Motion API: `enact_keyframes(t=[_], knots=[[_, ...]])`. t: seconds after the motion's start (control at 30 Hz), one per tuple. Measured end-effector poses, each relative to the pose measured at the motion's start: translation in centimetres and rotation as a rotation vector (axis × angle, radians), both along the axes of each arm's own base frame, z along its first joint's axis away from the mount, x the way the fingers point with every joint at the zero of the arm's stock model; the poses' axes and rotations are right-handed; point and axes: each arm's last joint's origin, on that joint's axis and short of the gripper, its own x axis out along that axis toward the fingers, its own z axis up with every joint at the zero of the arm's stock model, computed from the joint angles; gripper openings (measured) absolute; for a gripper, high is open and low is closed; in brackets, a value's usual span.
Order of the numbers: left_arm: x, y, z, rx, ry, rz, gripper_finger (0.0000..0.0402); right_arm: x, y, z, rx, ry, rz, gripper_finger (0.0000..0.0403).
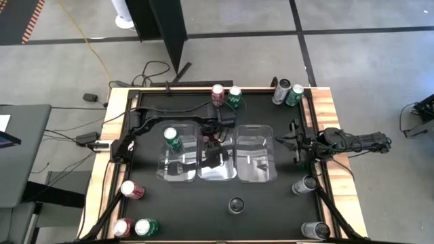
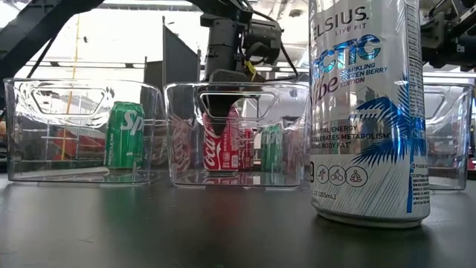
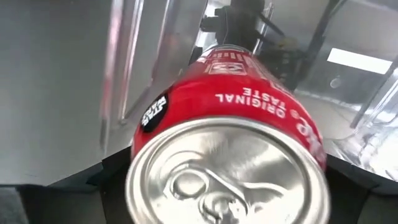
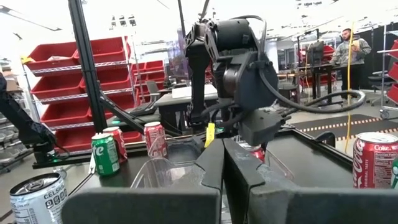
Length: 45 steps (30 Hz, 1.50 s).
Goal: Sort soda cans
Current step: Put the top left red soda can into the middle transparent bin, then put the top red soda can into the middle transparent bin
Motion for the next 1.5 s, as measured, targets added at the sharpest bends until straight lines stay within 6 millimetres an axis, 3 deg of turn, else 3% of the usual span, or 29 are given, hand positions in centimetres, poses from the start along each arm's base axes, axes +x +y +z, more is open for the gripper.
enact_keyframes(t=[0.5,0.97,1.23,1.5], knots=[[-0.1,-0.7,3.7,0.003,-0.02,-0.024,0.0342,0.0,0.0,-0.1,-0.001,0.006,0.0,0.0029],[-0.5,-0.3,9.0,0.114,-0.094,-0.162,0.0342,0.0,0.0,-0.1,-0.001,0.008,0.0,0.0029],[-0.2,3.2,9.7,0.372,-0.038,-0.377,0.0341,0.0,0.0,-0.1,0.005,0.014,0.001,0.0029],[-0.3,8.4,10.6,0.658,0.004,-0.327,0.0315,0.0,0.0,-0.1,0.006,0.014,0.001,0.0029]])
